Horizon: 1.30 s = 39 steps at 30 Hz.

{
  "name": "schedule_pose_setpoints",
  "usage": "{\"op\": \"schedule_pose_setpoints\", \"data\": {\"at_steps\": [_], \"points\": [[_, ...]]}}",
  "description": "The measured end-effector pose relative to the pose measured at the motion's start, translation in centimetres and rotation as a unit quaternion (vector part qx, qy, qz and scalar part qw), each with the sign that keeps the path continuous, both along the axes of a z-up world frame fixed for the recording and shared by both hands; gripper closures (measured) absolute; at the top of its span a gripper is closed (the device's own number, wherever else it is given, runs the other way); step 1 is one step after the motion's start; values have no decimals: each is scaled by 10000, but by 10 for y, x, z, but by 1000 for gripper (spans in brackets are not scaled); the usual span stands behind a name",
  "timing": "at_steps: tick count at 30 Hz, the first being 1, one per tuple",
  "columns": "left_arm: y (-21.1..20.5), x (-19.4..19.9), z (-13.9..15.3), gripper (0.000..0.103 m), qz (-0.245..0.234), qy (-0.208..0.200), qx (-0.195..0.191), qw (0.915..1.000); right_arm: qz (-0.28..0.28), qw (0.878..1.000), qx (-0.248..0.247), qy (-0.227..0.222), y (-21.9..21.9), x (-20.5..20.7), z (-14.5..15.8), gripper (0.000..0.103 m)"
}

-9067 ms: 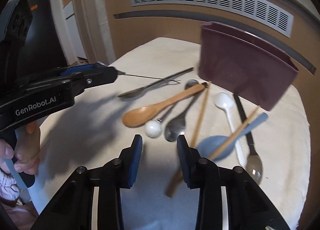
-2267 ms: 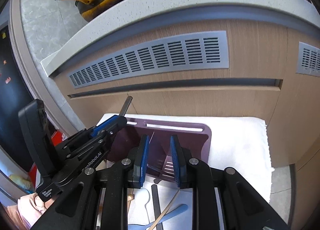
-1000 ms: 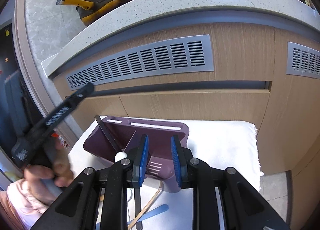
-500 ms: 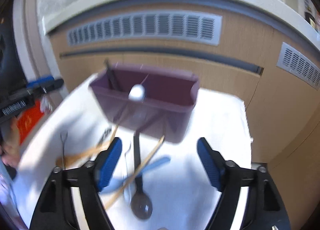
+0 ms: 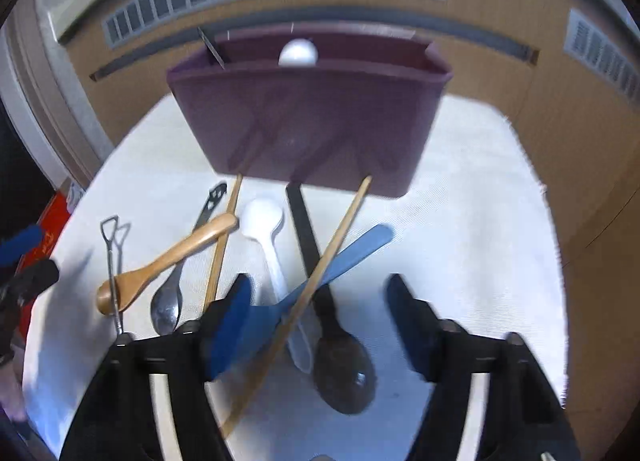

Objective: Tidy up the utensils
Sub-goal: 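Move the right gripper to a wooden chopstick and close on it, then grasp the shovel-shaped scoop with the left gripper while the right holds the chopstick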

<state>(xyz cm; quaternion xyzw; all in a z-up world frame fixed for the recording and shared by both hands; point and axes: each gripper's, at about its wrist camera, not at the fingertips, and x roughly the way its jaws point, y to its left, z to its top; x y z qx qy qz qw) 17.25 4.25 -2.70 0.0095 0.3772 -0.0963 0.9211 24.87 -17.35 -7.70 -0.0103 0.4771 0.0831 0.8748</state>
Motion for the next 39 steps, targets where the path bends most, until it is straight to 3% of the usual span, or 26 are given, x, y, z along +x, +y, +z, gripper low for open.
{"op": "schedule_pose_setpoints", "data": {"at_steps": [1, 2, 3, 5, 6, 9, 13, 20, 26, 30, 35, 39], "points": [[4, 0, -4, 36, 41, 130, -134, 9998, -14, 10000, -27, 54, 2, 2, -3, 44], [9, 0, -8, 36, 72, 252, -266, 9993, -17, 9999, -112, 115, 5, 3, -7, 53], [13, 2, -12, 36, 114, 378, -370, 9985, 12, 9997, -181, 154, 6, 4, -9, 73], [15, 4, -17, 36, 145, 524, -432, 9976, 36, 9998, -195, 93, 4, 0, -5, 82], [15, 6, -18, 36, 139, 562, -441, 9974, 49, 9999, -118, 62, 0, -3, 0, 92], [13, 11, -22, 36, 71, 716, -572, 9958, 61, 9999, -76, -137, -9, -17, 14, 98], [9, 23, -29, 37, 71, 997, -824, 9916, 130, 9996, 65, -260, -21, -35, 31, 99], [-4, 50, -38, 43, 265, 1281, -842, 9878, 169, 9978, 531, -373, -42, -53, 47, 99], [-30, 43, -24, 43, -225, 906, -401, 9948, 85, 9960, 815, -358, -56, -53, 49, 99], [-49, 39, -19, 43, -717, 857, -325, 9932, 11, 9964, 717, -452, -59, -54, 51, 99], [-53, 46, -21, 48, -750, 972, -283, 9920, 71, 9962, 723, -482, -60, -57, 51, 99], [-42, 49, -26, 48, -466, 1015, -92, 9937, 40, 9965, 627, -547, -61, -58, 51, 98]]}}
